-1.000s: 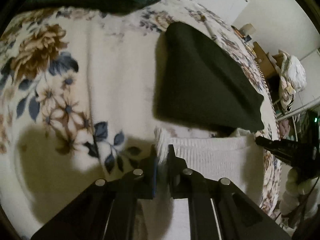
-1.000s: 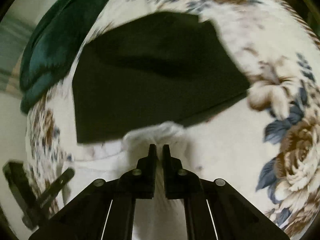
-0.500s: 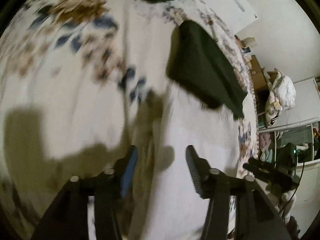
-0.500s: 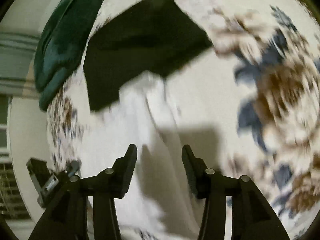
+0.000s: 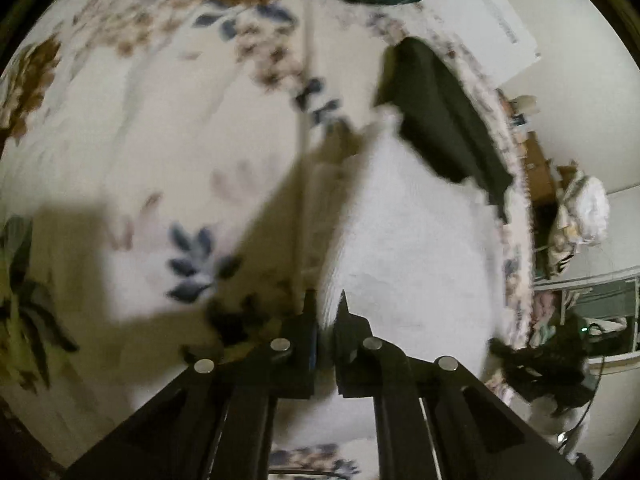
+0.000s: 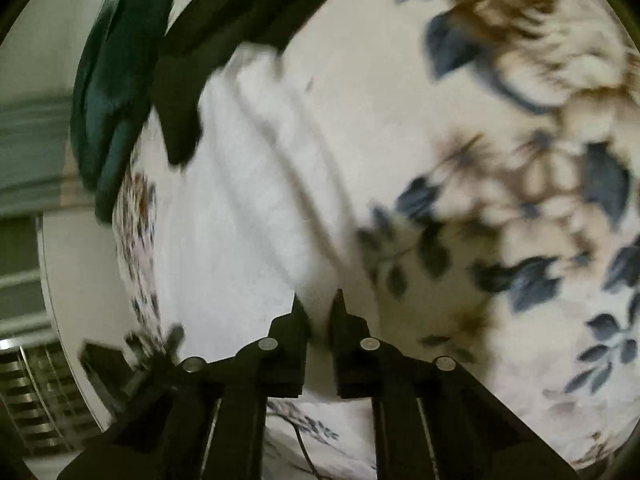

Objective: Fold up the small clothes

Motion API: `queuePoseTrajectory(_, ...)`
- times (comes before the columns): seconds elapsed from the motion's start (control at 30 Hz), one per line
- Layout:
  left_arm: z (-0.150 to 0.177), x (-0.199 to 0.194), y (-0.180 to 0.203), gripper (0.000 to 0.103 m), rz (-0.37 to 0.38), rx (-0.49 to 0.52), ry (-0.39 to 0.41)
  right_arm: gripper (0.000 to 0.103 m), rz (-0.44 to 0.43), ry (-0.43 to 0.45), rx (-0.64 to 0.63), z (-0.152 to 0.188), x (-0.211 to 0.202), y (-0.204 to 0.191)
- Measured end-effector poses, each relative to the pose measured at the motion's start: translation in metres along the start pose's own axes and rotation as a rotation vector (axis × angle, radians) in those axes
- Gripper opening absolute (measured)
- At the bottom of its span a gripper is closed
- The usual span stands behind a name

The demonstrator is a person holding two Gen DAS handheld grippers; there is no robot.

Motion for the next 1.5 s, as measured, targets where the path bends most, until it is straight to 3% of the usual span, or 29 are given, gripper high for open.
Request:
queuePoseTrajectory(0.07, 0.008, 0.013, -0.001, 0.006, 0.019, 0.009, -0.061, 0.007, 0.029, -0.012, 0.026, -0.005, -0.001, 0.013)
queuePoseTrajectory(0.17, 0.006, 0.005, 0.008, 0.012, 0.015, 0.058, -0.086, 0.01, 0.08, -0.085, 0.002, 0.0, 0.013, 0.016)
queuePoseTrajectory(0.2, 0.001, 0.0, 0.014, 0.016, -0.006, 0.081, -0.093, 0.014, 0.091, -0.096, -0.026, -0.001, 0.013, 0.01)
queuePoseTrajectory(0.27, -0.013, -0.007, 0.025, 0.039, 0.001, 0.109, -0.076, 0.024, 0.108, -0.085, -0.057, -0.006, 0.005, 0.001)
queuePoseTrajectory(0.33, -0.03, -0.008, 0.031, 0.052, -0.007, 0.128, -0.041, 0.046, 0.096, -0.042, -0.081, -0.021, -0.008, -0.012)
queuePoseTrajectory(0.43, -0.068, 0.007, 0.048, 0.052, -0.016, 0.173, -0.019, 0.048, 0.058, 0.004, -0.098, -0.054, -0.015, -0.033)
queuePoseTrajectory(0.6, -0.119, 0.046, 0.071, 0.048, -0.083, 0.256, -0.022, 0.048, 0.046, 0.001, -0.138, -0.119, 0.002, -0.076)
queuePoseTrajectory(0.63, -0.123, 0.048, 0.075, 0.024, -0.089, 0.27, -0.013, 0.048, 0.067, -0.009, -0.15, -0.127, 0.008, -0.079)
queuePoseTrajectory(0.67, -0.127, 0.05, 0.078, 0.006, -0.102, 0.286, -0.008, 0.048, 0.097, -0.015, -0.163, -0.135, 0.015, -0.083)
queuePoseTrajectory(0.73, -0.132, 0.043, 0.086, 0.006, -0.079, 0.311, 0.023, 0.017, 0.164, 0.014, -0.203, -0.145, 0.02, -0.087)
queuePoseTrajectory(0.83, -0.138, 0.027, 0.089, 0.006, -0.056, 0.291, 0.06, 0.008, 0.199, 0.127, -0.185, -0.151, 0.002, -0.09)
queuePoseTrajectory(0.87, -0.142, 0.025, 0.082, 0.006, -0.079, 0.272, 0.065, 0.002, 0.218, 0.168, -0.164, -0.152, -0.009, -0.086)
queuePoseTrajectory(0.93, -0.148, 0.034, 0.063, 0.006, -0.09, 0.222, 0.035, 0.003, 0.237, 0.232, -0.095, -0.158, -0.028, -0.069)
queuePoseTrajectory(1.03, -0.148, 0.051, 0.048, 0.007, -0.098, 0.193, -0.021, 0.003, 0.182, 0.159, -0.031, -0.162, -0.015, -0.053)
queuePoseTrajectory(1.13, -0.141, 0.054, 0.047, 0.012, -0.061, 0.178, -0.054, 0.004, 0.268, 0.129, -0.119, -0.162, -0.001, -0.063)
queuePoseTrajectory(1.2, -0.135, 0.045, 0.048, 0.017, -0.011, 0.149, -0.073, 0.005, 0.261, 0.086, -0.148, -0.16, -0.001, -0.067)
queuePoseTrajectory(1.27, -0.124, 0.026, 0.046, 0.03, 0.04, 0.126, -0.06, 0.023, 0.233, 0.058, -0.154, -0.159, -0.006, -0.069)
queuePoseTrajectory(1.3, -0.118, 0.019, 0.045, 0.036, 0.062, 0.121, -0.056, 0.045, 0.191, 0.036, -0.151, -0.156, -0.011, -0.071)
queuePoseTrajectory(1.33, -0.11, 0.011, 0.043, 0.049, 0.09, 0.112, -0.05, 0.063, 0.152, 0.022, -0.153, -0.154, -0.016, -0.07)
queuePoseTrajectory(1.37, -0.102, 0.005, 0.04, 0.06, 0.107, 0.098, -0.043, 0.069, 0.116, 0.011, -0.159, -0.149, -0.02, -0.069)
queuePoseTrajectory(1.43, -0.082, -0.001, 0.033, 0.065, 0.155, 0.073, -0.044, 0.081, 0.065, -0.018, -0.175, -0.134, -0.026, -0.059)
queuePoseTrajectory(1.5, -0.062, 0.007, 0.026, 0.065, 0.175, 0.051, -0.085, 0.086, 0.025, -0.059, -0.183, -0.116, -0.023, -0.046)
Point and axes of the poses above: each gripper's, at about its wrist camera, not at the fingertips, and x roughly the way its jaws point, y to its right, z to its underside, the point moved 10 cm from there along x, roughly the way its jaws point, and after that the axes turned 12 degrees about -y, right-handed, at the moved point
